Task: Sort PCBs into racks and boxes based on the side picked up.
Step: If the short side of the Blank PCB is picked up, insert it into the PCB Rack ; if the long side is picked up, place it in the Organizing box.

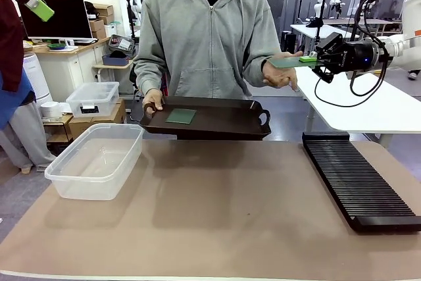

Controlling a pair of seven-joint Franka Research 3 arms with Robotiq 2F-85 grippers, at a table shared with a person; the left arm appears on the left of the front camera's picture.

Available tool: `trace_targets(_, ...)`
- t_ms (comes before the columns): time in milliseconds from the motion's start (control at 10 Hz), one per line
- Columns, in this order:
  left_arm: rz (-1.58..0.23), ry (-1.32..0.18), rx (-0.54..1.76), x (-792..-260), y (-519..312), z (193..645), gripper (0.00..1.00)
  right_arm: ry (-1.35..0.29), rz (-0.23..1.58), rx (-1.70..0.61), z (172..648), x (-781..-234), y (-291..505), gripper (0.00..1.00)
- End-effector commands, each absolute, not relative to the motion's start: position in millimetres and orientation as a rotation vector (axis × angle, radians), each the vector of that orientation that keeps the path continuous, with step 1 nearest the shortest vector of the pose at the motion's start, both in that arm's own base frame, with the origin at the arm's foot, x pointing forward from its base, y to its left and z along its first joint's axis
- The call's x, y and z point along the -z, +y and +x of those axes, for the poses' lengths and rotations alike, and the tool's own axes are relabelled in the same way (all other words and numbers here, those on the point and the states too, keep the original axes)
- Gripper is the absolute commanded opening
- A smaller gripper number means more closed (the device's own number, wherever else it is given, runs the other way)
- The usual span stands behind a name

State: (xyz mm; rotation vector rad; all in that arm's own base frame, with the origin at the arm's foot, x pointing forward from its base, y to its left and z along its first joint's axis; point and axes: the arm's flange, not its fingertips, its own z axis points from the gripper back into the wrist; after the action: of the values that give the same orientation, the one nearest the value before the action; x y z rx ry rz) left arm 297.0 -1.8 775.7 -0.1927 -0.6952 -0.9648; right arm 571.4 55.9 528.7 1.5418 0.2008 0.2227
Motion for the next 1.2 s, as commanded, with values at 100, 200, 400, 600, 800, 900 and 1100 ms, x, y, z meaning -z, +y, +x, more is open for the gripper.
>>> trace_targets(100,-0.203,-0.698,0.971,-773.9,-1.2,297.1,1.0,0.125,1.529,-0.29,560.4,-541.7,52.2,0.02)
trace_targets(200,-0.203,-0.698,0.971,-773.9,-1.2,297.1,1.0,0.05,1.508,-0.342,552.0,-553.1,46.6,0.02)
trace_targets(400,-0.203,-0.698,0.971,-773.9,-1.2,297.1,1.0,-0.156,1.392,-0.547,531.2,-577.9,25.4,0.02)
trace_targets(600,-0.203,-0.698,0.971,-773.9,-1.2,297.1,1.0,-0.282,1.25,-0.707,517.0,-588.6,10.5,0.02)
trace_targets(800,-0.203,-0.698,0.971,-773.9,-1.2,297.1,1.0,-0.49,1.102,-0.82,500.5,-601.2,-14.6,0.02)
trace_targets(900,-0.203,-0.698,0.971,-773.9,-1.2,297.1,1.0,-0.572,1.031,-0.829,491.3,-603.6,-29.1,0.02)
trace_targets(1100,-0.203,-0.698,0.971,-773.9,-1.2,297.1,1.0,-0.712,0.952,-0.853,471.4,-602.2,-58.9,0.02)
